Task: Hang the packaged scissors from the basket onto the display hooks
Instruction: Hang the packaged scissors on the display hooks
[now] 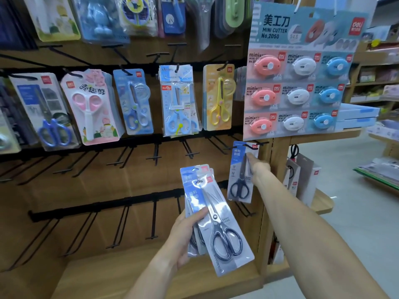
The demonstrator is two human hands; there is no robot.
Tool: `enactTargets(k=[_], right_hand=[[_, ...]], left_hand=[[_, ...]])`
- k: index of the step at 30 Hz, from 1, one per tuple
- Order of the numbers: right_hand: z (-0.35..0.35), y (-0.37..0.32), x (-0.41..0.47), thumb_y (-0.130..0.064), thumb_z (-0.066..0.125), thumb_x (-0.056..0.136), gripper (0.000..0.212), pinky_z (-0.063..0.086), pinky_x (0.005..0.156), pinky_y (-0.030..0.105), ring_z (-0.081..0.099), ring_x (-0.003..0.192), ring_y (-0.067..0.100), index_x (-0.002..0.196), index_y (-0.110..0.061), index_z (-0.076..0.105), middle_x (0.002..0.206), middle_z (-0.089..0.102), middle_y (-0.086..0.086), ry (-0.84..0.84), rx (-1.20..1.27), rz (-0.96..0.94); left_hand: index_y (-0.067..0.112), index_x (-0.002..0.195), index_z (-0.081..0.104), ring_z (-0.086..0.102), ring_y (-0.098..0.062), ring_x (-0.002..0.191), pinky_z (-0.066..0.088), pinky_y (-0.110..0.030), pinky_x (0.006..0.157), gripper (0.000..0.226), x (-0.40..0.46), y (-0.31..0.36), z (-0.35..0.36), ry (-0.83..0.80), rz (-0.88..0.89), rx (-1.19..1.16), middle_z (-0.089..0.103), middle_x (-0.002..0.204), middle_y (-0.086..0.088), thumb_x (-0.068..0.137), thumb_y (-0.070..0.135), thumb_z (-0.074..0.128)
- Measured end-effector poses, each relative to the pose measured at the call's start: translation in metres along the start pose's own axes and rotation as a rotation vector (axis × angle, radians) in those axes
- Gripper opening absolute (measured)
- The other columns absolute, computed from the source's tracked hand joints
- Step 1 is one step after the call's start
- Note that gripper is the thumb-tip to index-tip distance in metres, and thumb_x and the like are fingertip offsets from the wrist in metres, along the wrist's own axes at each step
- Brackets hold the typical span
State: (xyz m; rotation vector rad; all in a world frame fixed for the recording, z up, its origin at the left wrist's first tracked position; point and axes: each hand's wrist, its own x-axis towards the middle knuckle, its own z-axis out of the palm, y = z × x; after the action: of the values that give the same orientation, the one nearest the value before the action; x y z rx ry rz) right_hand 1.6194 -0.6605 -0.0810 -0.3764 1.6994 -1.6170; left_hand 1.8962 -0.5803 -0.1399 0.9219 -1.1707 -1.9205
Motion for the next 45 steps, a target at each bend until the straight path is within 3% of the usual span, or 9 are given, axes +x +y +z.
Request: enactTargets(k=[4, 8, 12, 19, 23, 33, 39, 41, 45], right_hand=[[-0.01, 0.016, -0.046, -0.044, 0.072, 0.094, 0.057, 0.047, 0.085, 0.036, 0.062, 0.107, 0.032, 0.129, 0.0, 0.06, 0.122, 0.065, 0.015, 0.106, -0.234, -0.211], [-0.019, 0.067, -0.121, -0.048, 0.089, 0.077, 0.044, 0.057, 0.085, 0.034, 0.072, 0.096, 0.019, 0.107, -0.019, 0.074, 0.104, 0.075, 0.0, -0.201, -0.207, -0.314], [-0.023, 0.096, -0.147, -0.02, 0.095, 0.074, 0.037, 0.064, 0.071, 0.04, 0.079, 0.08, 0.025, 0.106, -0.012, 0.078, 0.088, 0.08, 0.004, -0.353, -0.172, -0.261], [-0.033, 0.11, -0.135, -0.016, 0.081, 0.09, 0.031, 0.063, 0.083, 0.054, 0.078, 0.087, 0.034, 0.116, -0.007, 0.067, 0.097, 0.08, 0.012, -0.285, 0.015, -0.18], [-0.045, 0.097, -0.121, -0.025, 0.073, 0.097, 0.028, 0.061, 0.09, 0.055, 0.078, 0.093, 0.029, 0.123, -0.019, 0.064, 0.099, 0.081, 0.007, -0.154, 0.136, -0.27], [-0.045, 0.048, -0.087, -0.023, 0.064, 0.103, 0.016, 0.057, 0.057, 0.026, 0.077, 0.073, 0.011, 0.117, -0.015, 0.062, 0.088, 0.079, 0.001, 0.017, 0.201, -0.325], [-0.034, 0.042, -0.057, -0.024, 0.066, 0.102, 0.018, 0.063, 0.074, 0.039, 0.076, 0.088, 0.023, 0.118, -0.015, 0.062, 0.107, 0.076, 0.011, 0.053, 0.114, -0.28], [-0.027, 0.036, -0.046, -0.026, 0.068, 0.1, 0.027, 0.058, 0.076, 0.036, 0.07, 0.088, 0.02, 0.123, -0.012, 0.063, 0.114, 0.073, 0.011, 0.072, 0.083, -0.272], [-0.015, 0.027, -0.026, -0.03, 0.073, 0.097, 0.043, 0.047, 0.099, 0.041, 0.06, 0.118, 0.037, 0.131, -0.006, 0.062, 0.132, 0.064, 0.017, 0.121, 0.035, -0.156]], left_hand=[[0.02, 0.132, 0.062, 0.077, -0.034, 0.095, 0.062, -0.046, 0.077, 0.032, -0.003, 0.0, 0.003, -0.002, -0.01, -0.03, 0.078, 0.116, -0.017, 0.101, 0.026, 0.067], [0.02, 0.135, 0.062, 0.077, -0.037, 0.102, 0.061, -0.048, 0.081, 0.036, 0.003, -0.002, 0.007, 0.019, -0.027, -0.018, 0.077, 0.118, -0.017, 0.1, 0.028, 0.069], [0.019, 0.136, 0.064, 0.074, -0.041, 0.109, 0.057, -0.06, 0.098, 0.043, 0.005, -0.004, 0.011, 0.031, -0.039, -0.024, 0.076, 0.121, -0.018, 0.096, 0.031, 0.075], [0.023, 0.134, 0.066, 0.075, -0.04, 0.111, 0.055, -0.063, 0.101, 0.037, 0.001, -0.007, 0.01, 0.009, -0.065, -0.064, 0.077, 0.121, -0.015, 0.101, 0.04, 0.066], [0.023, 0.131, 0.065, 0.076, -0.039, 0.107, 0.056, -0.068, 0.095, 0.037, 0.002, -0.005, 0.009, 0.019, -0.069, -0.033, 0.079, 0.117, -0.014, 0.099, 0.039, 0.07], [0.024, 0.131, 0.064, 0.076, -0.043, 0.102, 0.058, -0.072, 0.077, 0.035, -0.002, -0.001, 0.009, -0.028, -0.095, -0.008, 0.078, 0.118, -0.014, 0.1, 0.039, 0.068], [0.025, 0.133, 0.064, 0.076, -0.038, 0.107, 0.055, -0.073, 0.091, 0.035, -0.005, -0.001, 0.008, 0.004, -0.071, 0.041, 0.079, 0.118, -0.011, 0.101, 0.04, 0.067], [0.024, 0.132, 0.065, 0.076, -0.037, 0.107, 0.056, -0.071, 0.091, 0.033, -0.008, -0.001, 0.006, 0.003, -0.061, 0.046, 0.079, 0.117, -0.011, 0.102, 0.039, 0.066], [0.027, 0.13, 0.065, 0.079, -0.035, 0.1, 0.061, -0.067, 0.082, 0.03, -0.015, 0.003, 0.005, 0.003, -0.049, 0.074, 0.08, 0.114, -0.008, 0.103, 0.039, 0.064]])
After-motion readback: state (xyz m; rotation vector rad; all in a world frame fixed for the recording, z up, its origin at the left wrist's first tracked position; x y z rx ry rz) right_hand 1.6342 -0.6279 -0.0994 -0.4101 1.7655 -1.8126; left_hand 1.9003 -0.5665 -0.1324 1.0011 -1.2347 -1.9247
